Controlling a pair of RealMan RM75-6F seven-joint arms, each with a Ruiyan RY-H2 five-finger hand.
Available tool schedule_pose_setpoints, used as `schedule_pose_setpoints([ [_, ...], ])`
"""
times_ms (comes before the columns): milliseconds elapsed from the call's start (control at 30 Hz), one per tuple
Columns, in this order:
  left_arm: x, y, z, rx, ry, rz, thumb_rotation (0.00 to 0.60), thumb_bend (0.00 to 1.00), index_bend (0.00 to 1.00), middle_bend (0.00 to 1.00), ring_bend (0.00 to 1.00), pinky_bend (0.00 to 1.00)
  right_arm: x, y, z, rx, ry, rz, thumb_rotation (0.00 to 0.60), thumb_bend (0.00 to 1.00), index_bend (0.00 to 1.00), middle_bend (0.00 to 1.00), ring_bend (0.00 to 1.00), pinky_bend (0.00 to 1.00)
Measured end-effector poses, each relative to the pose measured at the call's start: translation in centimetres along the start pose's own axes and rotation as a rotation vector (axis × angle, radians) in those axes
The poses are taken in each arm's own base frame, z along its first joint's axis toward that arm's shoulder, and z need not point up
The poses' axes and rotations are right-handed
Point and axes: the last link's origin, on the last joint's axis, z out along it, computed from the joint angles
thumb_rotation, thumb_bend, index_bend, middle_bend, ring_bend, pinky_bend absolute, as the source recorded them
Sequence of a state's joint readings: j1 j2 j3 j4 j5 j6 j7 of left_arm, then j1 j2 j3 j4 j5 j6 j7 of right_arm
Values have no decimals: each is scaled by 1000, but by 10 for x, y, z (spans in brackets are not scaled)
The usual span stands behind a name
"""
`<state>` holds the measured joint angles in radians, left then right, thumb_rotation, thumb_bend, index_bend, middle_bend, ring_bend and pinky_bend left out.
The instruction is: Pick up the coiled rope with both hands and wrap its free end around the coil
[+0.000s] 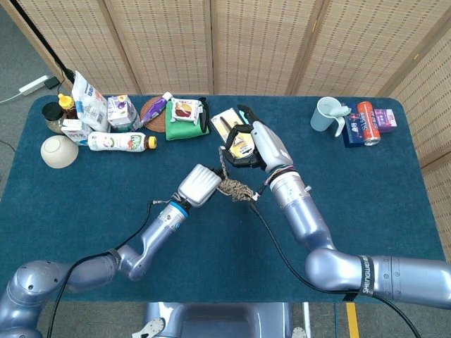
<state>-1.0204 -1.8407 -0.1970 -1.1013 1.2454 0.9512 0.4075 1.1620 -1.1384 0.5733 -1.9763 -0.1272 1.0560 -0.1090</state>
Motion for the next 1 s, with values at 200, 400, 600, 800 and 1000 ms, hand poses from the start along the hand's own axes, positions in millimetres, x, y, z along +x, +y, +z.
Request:
schedule_pose_setpoints([
  [200, -5, 5, -4, -49, -6, 25, 600, 641, 552, 450, 547, 650, 1, -4, 10, -22, 29, 39, 600, 515, 692, 0, 0, 0],
  [400, -7, 9, -9, -107, -15, 7, 600, 644, 553, 450, 543, 650, 6, 0, 22, -47, 64, 26, 600, 517, 694, 0, 0, 0],
  [600, 0, 5, -18, -159, 7, -37, 600, 645, 555, 451, 543, 650, 16, 20, 34, -94, 81, 12, 600, 520, 695, 0, 0, 0],
  [800, 11, -9, -28, -177, 39, -114, 600, 645, 561, 454, 545, 650, 28, 52, 44, -144, 56, 6, 600, 522, 695, 0, 0, 0],
  [1000, 23, -20, -39, -181, 69, -189, 600, 645, 561, 454, 546, 650, 42, 88, 53, -187, 65, -3, 600, 526, 695, 0, 0, 0],
])
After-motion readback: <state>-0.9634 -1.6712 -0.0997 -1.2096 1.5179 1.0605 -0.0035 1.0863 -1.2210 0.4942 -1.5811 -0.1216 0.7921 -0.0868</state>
